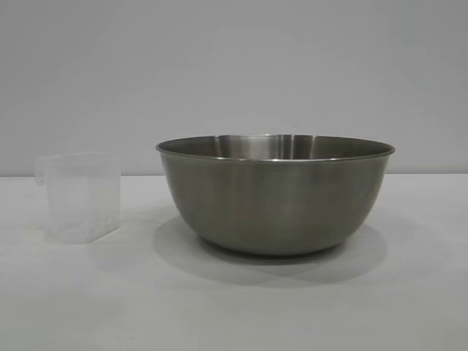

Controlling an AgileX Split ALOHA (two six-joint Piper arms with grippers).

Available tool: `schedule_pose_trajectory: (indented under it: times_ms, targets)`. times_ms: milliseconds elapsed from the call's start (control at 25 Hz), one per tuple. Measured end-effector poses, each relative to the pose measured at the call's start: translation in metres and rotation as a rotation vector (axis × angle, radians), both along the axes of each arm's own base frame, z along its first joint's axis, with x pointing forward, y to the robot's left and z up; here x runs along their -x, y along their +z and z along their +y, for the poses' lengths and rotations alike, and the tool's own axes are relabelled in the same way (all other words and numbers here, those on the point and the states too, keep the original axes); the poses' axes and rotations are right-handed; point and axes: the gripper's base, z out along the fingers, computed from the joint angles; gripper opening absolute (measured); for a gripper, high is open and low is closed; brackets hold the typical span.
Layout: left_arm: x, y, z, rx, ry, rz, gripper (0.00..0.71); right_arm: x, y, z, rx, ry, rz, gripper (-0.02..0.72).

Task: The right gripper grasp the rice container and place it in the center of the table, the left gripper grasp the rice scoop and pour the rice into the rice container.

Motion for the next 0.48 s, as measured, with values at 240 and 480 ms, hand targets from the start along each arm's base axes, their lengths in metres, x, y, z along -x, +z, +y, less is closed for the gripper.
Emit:
schedule_pose_trajectory:
  times_ms: [240,480]
  targets:
    - [-0.0002,0.0,-0.0004,0.0,0.041,0.0,0.229,0.0,0.0,0.0001,0.001,-0.005,0.0,0.323]
    - [-0.0002,0.0,-0.0004,0.0,0.045,0.0,0.229,0.0,0.0,0.0001,0.001,-0.01,0.0,0.323]
